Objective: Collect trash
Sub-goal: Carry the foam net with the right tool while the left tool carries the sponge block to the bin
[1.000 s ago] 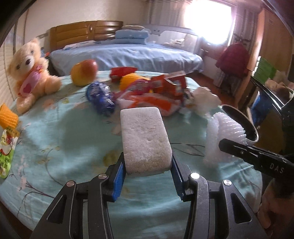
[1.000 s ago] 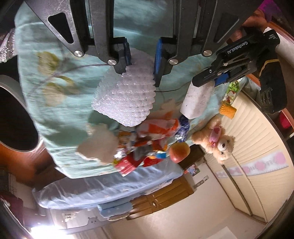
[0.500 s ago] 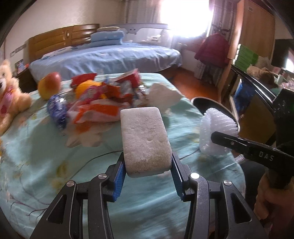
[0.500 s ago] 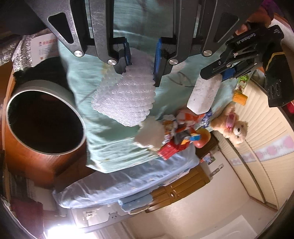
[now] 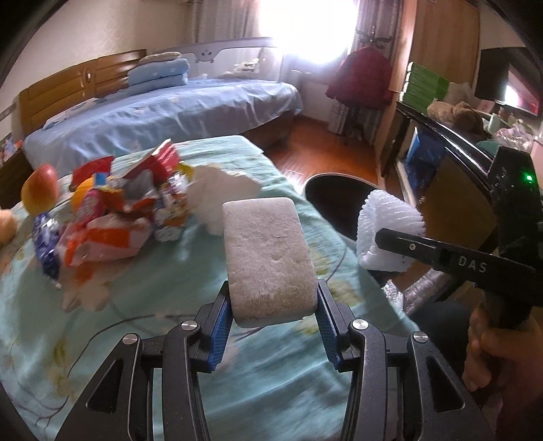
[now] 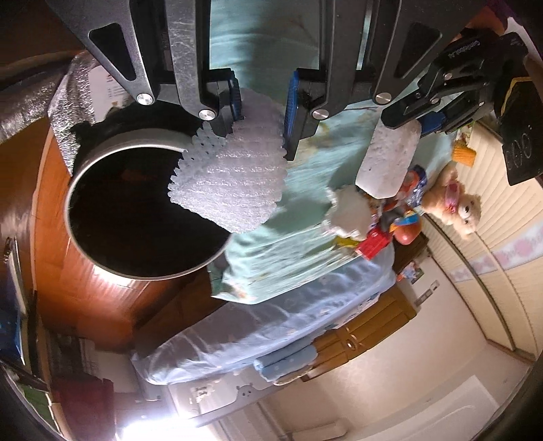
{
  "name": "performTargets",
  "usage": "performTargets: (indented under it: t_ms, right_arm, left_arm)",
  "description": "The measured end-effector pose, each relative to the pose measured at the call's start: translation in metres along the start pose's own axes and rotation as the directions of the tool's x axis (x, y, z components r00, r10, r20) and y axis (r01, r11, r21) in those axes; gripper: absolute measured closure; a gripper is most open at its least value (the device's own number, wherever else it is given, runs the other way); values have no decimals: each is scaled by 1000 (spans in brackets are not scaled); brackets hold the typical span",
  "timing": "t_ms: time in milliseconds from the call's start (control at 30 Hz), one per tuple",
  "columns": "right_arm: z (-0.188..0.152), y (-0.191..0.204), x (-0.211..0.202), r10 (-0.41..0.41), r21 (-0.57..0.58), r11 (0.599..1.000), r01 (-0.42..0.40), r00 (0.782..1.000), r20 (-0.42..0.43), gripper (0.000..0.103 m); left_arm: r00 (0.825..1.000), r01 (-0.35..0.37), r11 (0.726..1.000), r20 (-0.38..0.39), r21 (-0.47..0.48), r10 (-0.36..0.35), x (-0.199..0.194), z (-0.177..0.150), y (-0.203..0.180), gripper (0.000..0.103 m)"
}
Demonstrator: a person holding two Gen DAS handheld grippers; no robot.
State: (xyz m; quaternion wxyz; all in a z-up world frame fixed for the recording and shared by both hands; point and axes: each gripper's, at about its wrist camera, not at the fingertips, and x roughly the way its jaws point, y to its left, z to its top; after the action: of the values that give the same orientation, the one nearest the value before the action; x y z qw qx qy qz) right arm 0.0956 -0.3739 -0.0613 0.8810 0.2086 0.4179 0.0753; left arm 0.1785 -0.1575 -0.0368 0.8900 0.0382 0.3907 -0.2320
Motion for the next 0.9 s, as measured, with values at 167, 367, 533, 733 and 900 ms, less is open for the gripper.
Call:
performTargets:
  t_ms: [167, 367, 533, 733, 900]
  right_arm:
    - [9, -14, 0, -15, 14, 1000, 15, 1000, 0, 81]
    - [21, -30, 2, -30, 34, 999, 30, 1000, 4, 81]
    - [32, -49, 6, -36, 60, 998, 36, 999, -3, 81]
    - [46, -71, 16, -38, 88, 995, 40, 999, -19, 81]
    - [57, -86, 24, -46, 111, 993, 50, 998, -38, 81]
  left_arm:
    - [1000, 20, 1000, -12, 21, -20, 20, 14, -12, 58]
    - [999, 42, 998, -28, 49, -41, 45, 30, -28, 58]
    - [998, 47, 996, -38, 72, -45, 67, 45, -38, 58]
    - [997, 64, 995, -52, 70, -60, 91, 63, -43, 58]
    - [995, 77, 995, -70, 70, -72, 110, 74, -50, 58]
